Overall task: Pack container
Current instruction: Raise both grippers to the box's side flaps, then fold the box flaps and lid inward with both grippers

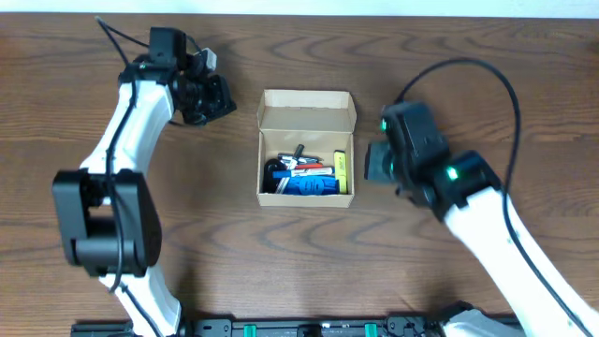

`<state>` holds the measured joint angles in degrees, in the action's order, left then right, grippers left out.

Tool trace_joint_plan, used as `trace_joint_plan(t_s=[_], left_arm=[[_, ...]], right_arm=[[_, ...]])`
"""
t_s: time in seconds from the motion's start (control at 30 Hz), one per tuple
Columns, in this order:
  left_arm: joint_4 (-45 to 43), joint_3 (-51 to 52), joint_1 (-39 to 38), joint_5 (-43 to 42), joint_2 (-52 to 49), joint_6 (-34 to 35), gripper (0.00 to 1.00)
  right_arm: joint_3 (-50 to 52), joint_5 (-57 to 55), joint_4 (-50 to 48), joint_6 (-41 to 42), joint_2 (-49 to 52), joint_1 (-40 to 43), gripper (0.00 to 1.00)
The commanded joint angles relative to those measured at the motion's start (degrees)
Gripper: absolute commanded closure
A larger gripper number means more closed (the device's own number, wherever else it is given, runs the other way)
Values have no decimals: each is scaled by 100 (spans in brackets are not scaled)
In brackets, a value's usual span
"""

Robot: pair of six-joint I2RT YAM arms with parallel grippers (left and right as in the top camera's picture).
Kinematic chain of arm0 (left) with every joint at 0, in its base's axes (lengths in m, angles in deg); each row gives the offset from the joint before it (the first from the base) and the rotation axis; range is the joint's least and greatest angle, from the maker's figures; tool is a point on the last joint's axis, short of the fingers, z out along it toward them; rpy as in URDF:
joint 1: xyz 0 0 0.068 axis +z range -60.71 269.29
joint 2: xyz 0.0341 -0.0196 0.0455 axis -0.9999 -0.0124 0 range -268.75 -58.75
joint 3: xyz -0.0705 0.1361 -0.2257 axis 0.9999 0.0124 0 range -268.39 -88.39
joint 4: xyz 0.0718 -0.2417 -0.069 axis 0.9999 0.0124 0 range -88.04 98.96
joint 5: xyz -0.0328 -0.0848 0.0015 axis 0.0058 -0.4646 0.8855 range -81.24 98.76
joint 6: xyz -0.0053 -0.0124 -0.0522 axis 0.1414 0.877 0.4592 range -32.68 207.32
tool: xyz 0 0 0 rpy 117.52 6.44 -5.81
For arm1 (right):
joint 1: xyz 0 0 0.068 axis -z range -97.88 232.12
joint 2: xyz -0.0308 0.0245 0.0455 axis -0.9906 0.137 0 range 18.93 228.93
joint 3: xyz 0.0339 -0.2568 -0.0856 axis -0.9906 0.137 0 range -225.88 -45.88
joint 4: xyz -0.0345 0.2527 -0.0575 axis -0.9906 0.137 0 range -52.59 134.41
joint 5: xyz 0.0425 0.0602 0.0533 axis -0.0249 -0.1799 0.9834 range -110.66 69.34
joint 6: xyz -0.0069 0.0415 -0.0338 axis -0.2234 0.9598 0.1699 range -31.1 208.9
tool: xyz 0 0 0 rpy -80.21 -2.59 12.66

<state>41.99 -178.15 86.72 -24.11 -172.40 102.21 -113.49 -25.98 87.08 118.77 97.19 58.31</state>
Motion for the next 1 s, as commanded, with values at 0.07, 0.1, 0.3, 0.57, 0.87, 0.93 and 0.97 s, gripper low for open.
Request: trace_joint_plan(t_s=[0.07, 0.1, 0.3, 0.57, 0.87, 0.93, 0.97], left_arm=[[199, -573, 20, -245, -857, 188, 94], [197, -645, 20, -365, -1001, 192, 94], [197, -874, -13, -898, -1591, 361, 94], [195, -874, -138, -901, -1718, 356, 95], [107, -874, -328, -920, -1718, 354, 94], [61, -874, -348, -920, -1718, 354, 94], [50, -874, -348, -922, -1716, 354, 94]], right_arm=[[57, 876, -839, 140, 894, 920, 99], [57, 1095, -1060, 140, 1069, 1067, 99], [57, 2865, -2308, 365, 2345, 1639, 99], [57, 3571, -3233, 944, 3460, 1696, 99], [57, 4041, -4253, 1342, 3727, 1602, 98], [57, 4162, -4411, 1392, 3727, 1582, 99], [57, 4164, -4439, 1419, 3727, 1572, 99]])
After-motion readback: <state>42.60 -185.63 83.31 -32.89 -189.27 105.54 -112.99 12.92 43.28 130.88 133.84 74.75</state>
